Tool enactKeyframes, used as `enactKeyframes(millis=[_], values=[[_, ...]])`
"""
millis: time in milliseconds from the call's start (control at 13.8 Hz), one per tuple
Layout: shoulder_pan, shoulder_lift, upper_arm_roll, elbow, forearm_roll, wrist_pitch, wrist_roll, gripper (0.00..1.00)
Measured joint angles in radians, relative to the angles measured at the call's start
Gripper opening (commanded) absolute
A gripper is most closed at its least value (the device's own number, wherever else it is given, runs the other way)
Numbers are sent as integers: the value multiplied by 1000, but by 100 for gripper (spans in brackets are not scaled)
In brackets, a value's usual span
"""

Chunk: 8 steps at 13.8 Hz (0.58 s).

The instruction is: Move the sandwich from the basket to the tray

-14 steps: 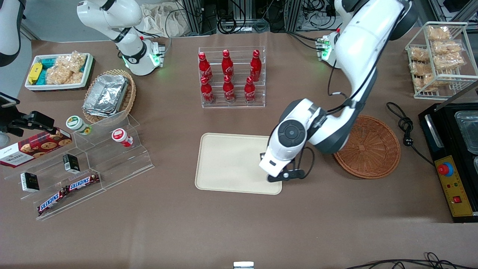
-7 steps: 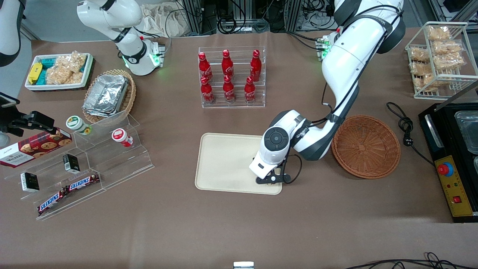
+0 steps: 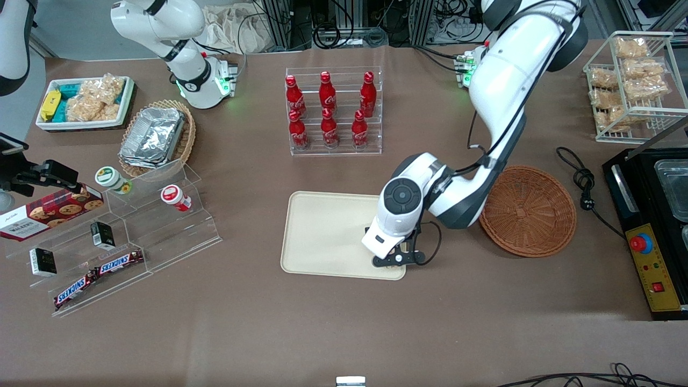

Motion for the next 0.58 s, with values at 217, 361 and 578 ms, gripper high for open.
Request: enactKeyframes(millis=[217, 361, 578], values=[[44, -167, 2, -19, -10, -156, -20, 100], [116, -302, 2, -107, -53, -190, -12, 100], [230, -500, 5, -280, -141, -190, 103, 100]])
